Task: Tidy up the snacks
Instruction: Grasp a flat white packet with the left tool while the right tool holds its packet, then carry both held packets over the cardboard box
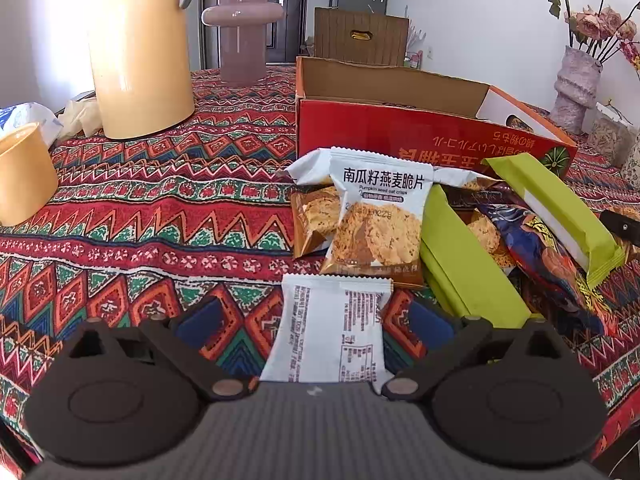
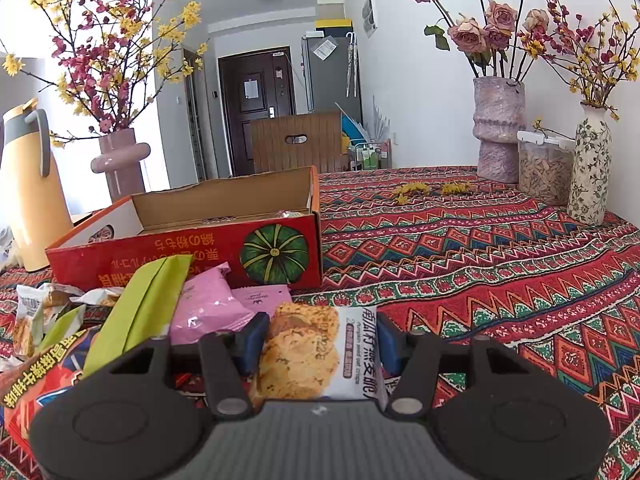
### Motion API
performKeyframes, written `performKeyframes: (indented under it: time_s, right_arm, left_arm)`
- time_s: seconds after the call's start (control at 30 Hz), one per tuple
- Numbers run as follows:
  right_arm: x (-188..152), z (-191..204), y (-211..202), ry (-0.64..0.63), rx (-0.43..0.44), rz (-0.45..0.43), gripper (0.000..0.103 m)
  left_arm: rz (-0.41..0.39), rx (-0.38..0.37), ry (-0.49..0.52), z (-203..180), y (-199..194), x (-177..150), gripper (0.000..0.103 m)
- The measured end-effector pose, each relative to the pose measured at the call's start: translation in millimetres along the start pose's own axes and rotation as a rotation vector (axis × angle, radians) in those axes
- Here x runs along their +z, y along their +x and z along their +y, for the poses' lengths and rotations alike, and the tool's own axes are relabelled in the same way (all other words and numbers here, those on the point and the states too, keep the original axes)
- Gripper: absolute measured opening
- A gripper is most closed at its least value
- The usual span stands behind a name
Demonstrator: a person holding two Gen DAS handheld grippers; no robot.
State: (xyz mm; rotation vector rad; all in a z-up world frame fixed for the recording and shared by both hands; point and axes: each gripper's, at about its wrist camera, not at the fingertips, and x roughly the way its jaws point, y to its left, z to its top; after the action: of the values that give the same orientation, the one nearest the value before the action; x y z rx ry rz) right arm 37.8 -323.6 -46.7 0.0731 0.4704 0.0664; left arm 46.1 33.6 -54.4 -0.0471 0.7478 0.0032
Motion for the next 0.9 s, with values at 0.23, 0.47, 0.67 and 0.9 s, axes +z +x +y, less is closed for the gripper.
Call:
performKeyframes:
  time_s: [0.23,0.47,0.67,0.9]
  right_arm:
    - [0,0,0,0.0,0.0,0.0,0.055]
    - [-1,0,0,0.003,0.002,-0.004,0.055]
    - [-1,0,-1,0.004,0.002,-0.004,0.055]
    - [-1,0,-1,0.004,0.002,-0.005,0.055]
  left_arm:
    - [-0.022,0.033,0.021,-11,-3,-4,0.086]
    - [-0.037,0.023,0.038,-17,-11,-6,0.05]
    - [-0.042,0.006,0.023,-13,-16,-8,0.046]
    - [-0.07,-0.009,0.021,-12,-26,-9,0.045]
